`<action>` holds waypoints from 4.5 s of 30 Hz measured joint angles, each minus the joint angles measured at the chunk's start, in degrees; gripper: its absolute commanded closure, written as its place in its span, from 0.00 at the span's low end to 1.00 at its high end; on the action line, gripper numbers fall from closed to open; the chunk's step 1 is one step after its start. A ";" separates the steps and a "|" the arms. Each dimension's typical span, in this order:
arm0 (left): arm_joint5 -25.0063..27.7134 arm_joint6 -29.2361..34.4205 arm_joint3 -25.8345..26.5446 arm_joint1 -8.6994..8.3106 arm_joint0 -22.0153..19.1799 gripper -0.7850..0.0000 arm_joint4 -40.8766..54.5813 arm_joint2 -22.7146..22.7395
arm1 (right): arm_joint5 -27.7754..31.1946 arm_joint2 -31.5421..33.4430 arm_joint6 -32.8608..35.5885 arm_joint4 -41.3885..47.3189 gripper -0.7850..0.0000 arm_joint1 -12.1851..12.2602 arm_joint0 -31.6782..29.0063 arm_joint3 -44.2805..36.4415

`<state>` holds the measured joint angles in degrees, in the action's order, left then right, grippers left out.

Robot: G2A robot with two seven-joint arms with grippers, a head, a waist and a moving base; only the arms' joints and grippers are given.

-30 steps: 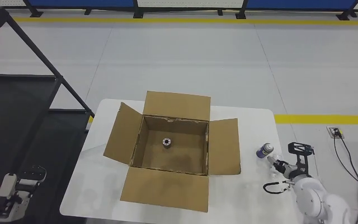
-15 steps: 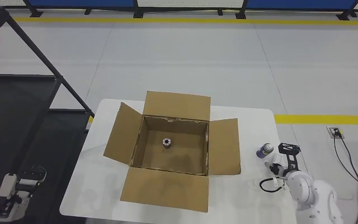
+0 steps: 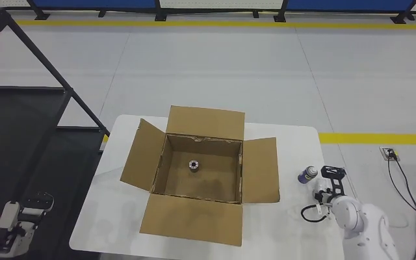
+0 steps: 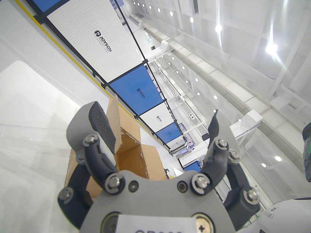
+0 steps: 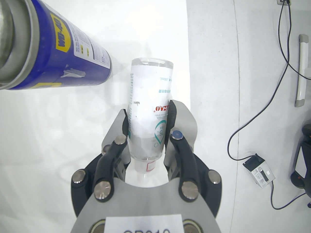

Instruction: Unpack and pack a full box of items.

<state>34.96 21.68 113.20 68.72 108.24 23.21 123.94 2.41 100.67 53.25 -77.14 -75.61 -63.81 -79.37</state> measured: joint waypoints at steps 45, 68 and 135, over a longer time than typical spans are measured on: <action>0.00 0.00 0.00 0.00 0.00 0.00 0.00 0.00 | 15.72 -62.06 4.21 3.65 1.00 -8.90 31.66 -1.86; 0.00 0.00 0.00 0.00 0.00 0.00 0.00 0.00 | 22.50 -74.35 4.15 19.24 0.64 -23.68 49.94 43.13; 0.00 0.00 0.00 0.00 0.00 0.00 0.00 0.00 | 11.15 -0.64 -7.96 1.77 0.30 -0.22 2.54 -3.10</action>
<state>34.96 21.68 113.20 68.72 108.24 23.21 123.94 13.56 100.03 45.28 -75.37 -75.83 -61.27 -82.47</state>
